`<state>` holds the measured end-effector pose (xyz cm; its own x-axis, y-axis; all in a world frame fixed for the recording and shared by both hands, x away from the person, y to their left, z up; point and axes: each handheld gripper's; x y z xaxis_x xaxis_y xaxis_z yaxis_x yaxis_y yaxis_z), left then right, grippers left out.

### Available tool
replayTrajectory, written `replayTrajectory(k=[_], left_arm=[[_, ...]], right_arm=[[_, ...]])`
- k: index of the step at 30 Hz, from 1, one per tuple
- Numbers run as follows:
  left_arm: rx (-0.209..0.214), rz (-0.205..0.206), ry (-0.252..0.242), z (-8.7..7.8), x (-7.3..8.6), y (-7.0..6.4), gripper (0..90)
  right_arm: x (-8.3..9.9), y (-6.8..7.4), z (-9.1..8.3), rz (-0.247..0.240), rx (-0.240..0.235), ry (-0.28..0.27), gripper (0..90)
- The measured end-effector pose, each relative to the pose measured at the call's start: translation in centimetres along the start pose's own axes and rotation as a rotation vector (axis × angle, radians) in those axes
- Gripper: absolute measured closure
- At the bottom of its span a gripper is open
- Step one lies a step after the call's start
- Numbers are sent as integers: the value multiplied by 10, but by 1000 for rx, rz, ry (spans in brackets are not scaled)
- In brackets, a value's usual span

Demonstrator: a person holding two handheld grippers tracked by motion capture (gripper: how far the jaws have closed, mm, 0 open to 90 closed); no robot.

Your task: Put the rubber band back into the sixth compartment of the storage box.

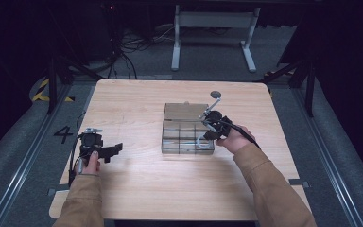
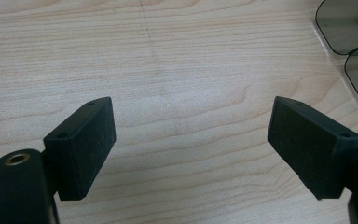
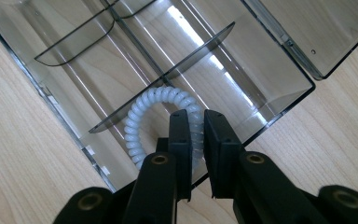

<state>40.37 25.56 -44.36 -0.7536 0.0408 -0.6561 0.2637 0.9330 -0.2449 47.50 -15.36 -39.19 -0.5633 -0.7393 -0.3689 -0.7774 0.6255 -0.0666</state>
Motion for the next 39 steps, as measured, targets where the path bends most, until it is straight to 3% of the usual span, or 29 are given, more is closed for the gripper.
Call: replayTrajectory(k=[39], left_arm=[[1,0,5,0,0,0,159]], right_arm=[[3,7,16,-23,-17,53,810]])
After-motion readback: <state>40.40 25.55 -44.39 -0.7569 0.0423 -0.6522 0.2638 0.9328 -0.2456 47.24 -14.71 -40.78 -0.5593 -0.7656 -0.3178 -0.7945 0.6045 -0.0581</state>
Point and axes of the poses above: each handheld gripper's, and its own axes: z roughly forward along the jaws, x roughly out of its underside, y roughly to its left, and after that the axes turned 1 degree about -z, right-handed
